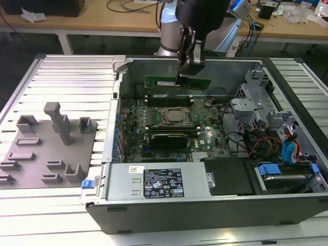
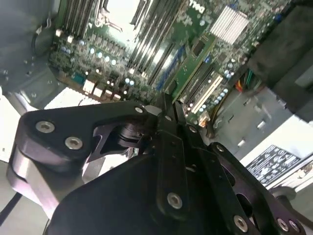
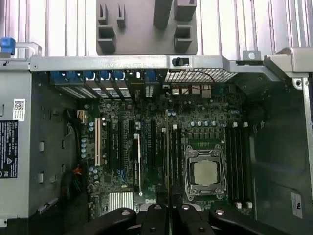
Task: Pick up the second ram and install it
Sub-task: 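Pick up the second ram and move it above second insertion slot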
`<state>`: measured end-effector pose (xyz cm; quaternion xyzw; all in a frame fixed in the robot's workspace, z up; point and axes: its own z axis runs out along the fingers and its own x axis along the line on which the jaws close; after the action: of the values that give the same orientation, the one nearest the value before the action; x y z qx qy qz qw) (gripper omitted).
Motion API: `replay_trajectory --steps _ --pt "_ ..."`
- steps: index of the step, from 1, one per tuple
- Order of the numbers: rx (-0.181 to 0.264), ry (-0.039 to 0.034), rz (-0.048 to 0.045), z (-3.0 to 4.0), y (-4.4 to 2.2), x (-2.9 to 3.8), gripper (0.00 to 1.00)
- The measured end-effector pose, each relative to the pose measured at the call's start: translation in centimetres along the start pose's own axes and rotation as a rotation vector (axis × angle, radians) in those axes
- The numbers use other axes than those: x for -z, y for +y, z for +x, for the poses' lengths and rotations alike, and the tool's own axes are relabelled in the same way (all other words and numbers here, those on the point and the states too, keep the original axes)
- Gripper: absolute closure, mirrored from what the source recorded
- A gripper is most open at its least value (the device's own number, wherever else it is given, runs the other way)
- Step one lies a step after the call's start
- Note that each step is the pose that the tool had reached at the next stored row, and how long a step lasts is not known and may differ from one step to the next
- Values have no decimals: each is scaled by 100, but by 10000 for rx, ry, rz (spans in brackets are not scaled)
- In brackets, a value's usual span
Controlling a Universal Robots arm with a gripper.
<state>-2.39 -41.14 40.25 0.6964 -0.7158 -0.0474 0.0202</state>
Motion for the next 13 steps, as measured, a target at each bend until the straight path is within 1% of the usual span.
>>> replay_trajectory --steps 2,3,4,5,6,10,12,13 --pt "-2 -1 -24 -9 -93 -26 87" --pt "-1 -1 -34 -15 -161 -47 87" --pt "-3 2 -39 -19 -209 -63 87" --pt "-2 1 -42 -22 -247 -77 87" --pt "-1 1 -45 -23 -269 -85 87" --pt "-2 1 -64 -30 -433 -137 87" --pt "-4 1 -69 -32 -475 -149 87" --pt "-3 2 -74 -36 -527 -163 87"
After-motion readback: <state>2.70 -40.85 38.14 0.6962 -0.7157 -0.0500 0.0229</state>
